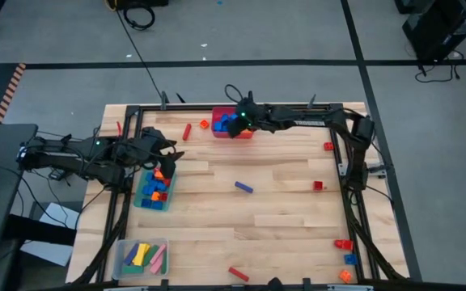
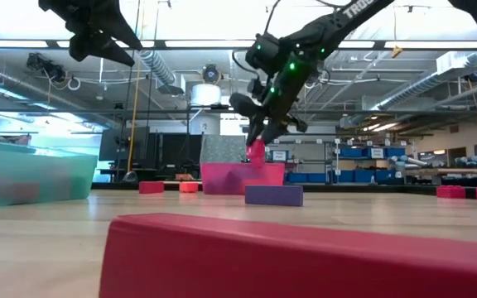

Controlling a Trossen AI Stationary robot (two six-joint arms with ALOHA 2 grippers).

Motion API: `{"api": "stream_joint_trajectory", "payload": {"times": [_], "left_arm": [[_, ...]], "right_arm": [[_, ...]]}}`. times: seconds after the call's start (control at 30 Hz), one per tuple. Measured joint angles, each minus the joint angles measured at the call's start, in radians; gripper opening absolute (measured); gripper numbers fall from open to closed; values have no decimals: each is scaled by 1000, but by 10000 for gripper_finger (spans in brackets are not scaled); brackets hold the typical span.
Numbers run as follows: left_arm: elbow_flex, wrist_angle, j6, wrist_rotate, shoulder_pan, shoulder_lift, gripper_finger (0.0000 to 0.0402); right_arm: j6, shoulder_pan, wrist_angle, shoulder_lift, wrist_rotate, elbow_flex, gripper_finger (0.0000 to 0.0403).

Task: Sort blocks by size
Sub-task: Put the red 1 studded building block into the red bin, then put the blue rectangle block into the transparent bin

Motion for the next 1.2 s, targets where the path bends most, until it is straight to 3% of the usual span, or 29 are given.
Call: {"api": "stream_joint_trajectory", "payload": {"times": [0.13,0.4,0.67,0.97,1.2], "left_arm": [[0,0,1,0,0,0,248],[0,-1,5,-1,0,0,248],[0,-2,6,-2,0,0,248],[0,-4,6,-1,0,0,248],[0,-4,29,-1,0,0,248]], "right_arm": [[2,-14,-23,9,0,0,130],[-12,-40,-27,-3,-40,0,206],[-13,-40,-102,-41,-70,0,194],[32,33,-518,-215,-70,0,181],[346,202,-787,-321,3,-82,202]]}}
